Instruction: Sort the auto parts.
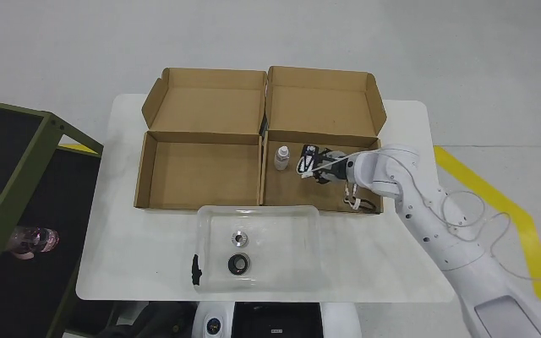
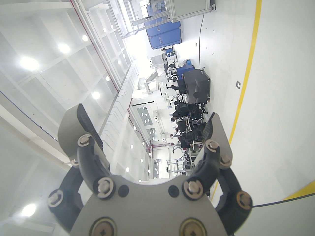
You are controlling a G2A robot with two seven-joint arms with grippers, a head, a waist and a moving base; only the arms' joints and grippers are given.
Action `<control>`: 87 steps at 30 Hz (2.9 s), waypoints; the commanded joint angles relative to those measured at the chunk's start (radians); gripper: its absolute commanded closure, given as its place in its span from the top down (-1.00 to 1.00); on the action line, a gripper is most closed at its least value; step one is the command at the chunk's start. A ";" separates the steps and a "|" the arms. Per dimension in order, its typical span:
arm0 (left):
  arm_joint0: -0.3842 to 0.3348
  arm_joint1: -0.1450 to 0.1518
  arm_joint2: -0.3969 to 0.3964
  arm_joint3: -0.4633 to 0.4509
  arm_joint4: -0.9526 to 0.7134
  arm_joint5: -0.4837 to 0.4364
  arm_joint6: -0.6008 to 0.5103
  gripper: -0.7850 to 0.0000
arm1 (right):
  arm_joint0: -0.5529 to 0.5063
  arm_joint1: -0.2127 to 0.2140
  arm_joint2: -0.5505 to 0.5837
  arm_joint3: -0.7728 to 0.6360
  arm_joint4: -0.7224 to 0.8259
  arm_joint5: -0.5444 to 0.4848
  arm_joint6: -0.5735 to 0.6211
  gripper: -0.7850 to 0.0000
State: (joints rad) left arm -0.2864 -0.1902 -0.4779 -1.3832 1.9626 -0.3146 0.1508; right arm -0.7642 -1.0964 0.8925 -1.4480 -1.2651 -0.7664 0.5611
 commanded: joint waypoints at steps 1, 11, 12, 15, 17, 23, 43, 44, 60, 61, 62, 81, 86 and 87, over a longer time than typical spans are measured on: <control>0.000 0.000 0.000 0.000 0.000 0.000 0.000 1.00 | 0.010 -0.005 -0.014 0.012 -0.008 0.008 0.000 -1.00; 0.000 0.000 0.000 0.000 0.000 0.000 0.000 1.00 | 0.034 -0.026 -0.063 0.068 -0.040 0.034 -0.006 -0.63; 0.000 0.000 0.000 0.000 0.000 0.000 0.000 1.00 | 0.036 -0.028 -0.065 0.071 -0.041 0.036 -0.008 -0.58; 0.000 0.000 0.000 0.000 0.000 0.000 0.000 1.00 | 0.035 -0.031 -0.066 0.068 -0.030 0.038 -0.020 -0.31; 0.000 0.000 0.000 0.000 0.000 0.000 0.000 1.00 | 0.035 -0.031 -0.061 0.059 -0.029 0.036 -0.019 -0.23; 0.000 0.000 0.000 0.000 0.000 0.000 0.000 1.00 | -0.002 -0.015 -0.001 -0.016 -0.016 0.033 -0.026 -0.10; 0.000 0.000 0.000 0.000 0.000 0.000 0.000 1.00 | -0.350 0.068 0.255 -0.505 -0.019 -0.023 -0.076 -0.04; 0.000 0.000 0.000 0.000 0.000 0.000 0.000 1.00 | -0.360 0.068 0.252 -0.517 -0.019 -0.032 -0.083 -0.05; 0.000 0.000 0.000 0.000 0.000 0.000 0.000 1.00 | -0.360 0.047 0.058 -0.548 -0.053 -0.078 -0.126 -0.07; 0.000 0.000 0.000 0.000 0.000 0.000 0.000 1.00 | -0.349 0.043 0.043 -0.541 -0.054 -0.075 -0.128 -0.07; 0.000 0.000 0.000 0.000 0.000 0.000 0.000 1.00 | -0.339 0.039 0.028 -0.534 -0.054 -0.074 -0.129 -0.07; 0.000 0.000 0.000 0.000 0.000 0.000 0.000 1.00 | -0.220 -0.026 -0.188 -0.403 -0.097 -0.025 -0.111 -0.11; 0.000 0.000 0.000 0.000 0.000 0.000 0.000 1.00 | -0.200 -0.041 -0.215 -0.354 -0.105 -0.005 -0.115 -0.10; 0.000 0.000 0.000 0.000 0.000 0.000 0.000 1.00 | -0.195 -0.043 -0.219 -0.346 -0.106 -0.002 -0.116 -0.11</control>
State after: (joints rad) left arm -0.2864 -0.1902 -0.4779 -1.3832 1.9626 -0.3146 0.1508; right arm -0.9647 -1.1368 0.6775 -1.8038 -1.3698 -0.7717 0.4459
